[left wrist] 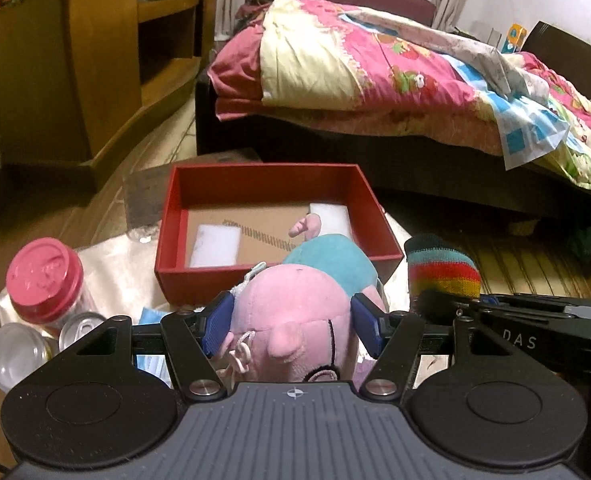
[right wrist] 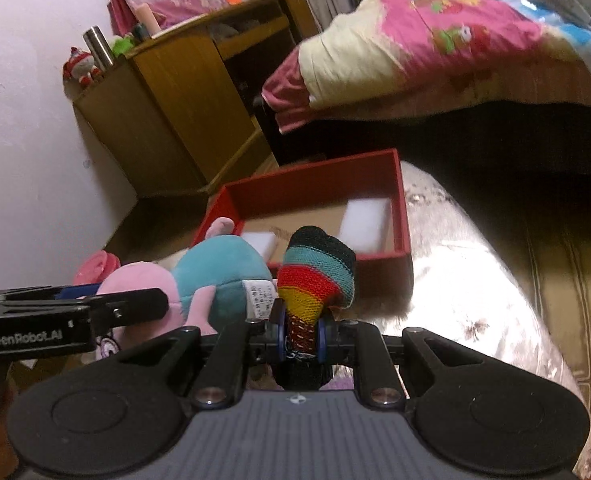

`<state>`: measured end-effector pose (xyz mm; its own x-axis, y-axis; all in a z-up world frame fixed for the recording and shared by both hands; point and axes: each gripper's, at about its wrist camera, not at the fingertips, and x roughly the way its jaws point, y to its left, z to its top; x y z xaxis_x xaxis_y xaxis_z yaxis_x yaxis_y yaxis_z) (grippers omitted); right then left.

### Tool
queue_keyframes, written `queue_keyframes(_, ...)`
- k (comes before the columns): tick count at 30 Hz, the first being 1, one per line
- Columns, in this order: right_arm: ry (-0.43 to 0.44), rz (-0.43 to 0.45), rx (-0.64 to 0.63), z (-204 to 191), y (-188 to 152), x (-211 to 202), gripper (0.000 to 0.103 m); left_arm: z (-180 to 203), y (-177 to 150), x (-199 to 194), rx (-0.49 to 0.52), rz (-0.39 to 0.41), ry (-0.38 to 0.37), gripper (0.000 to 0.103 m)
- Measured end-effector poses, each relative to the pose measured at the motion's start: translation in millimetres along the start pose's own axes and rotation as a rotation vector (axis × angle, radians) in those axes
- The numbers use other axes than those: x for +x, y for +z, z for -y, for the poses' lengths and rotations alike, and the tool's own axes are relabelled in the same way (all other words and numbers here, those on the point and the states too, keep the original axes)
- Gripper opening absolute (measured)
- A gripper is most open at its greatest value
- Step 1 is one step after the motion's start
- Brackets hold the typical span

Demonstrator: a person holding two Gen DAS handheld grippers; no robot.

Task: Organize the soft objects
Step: 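Lift and carry the pig plush and rainbow sock toward the red box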

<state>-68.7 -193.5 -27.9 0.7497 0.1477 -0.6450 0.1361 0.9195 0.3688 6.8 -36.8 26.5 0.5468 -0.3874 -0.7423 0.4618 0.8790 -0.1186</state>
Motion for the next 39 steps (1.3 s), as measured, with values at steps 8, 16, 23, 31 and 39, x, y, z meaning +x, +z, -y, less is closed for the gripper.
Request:
queue_keyframes(8,0.019,0.059,0.012,0,7,-11,0.000,-8,10,-8,-0.039,0.040,-0.003,0.063)
queue_keyframes(16,0.038,0.118,0.000,-11,19,-17,0.000,-19,21,-19,-0.116,0.053,-0.103,0.063)
queue_keyframes(23,0.044,0.116,0.001,-8,17,-17,0.000,-17,3,-21,-0.059,0.020,-0.085,0.064)
queue_keyframes(31,0.031,0.090,0.016,2,13,-15,0.000,-14,-26,-19,0.079,-0.047,-0.025,0.065)
queue_keyframes(39,0.025,0.116,0.016,8,14,-25,0.000,40,-54,14,0.269,-0.199,-0.138,0.078)
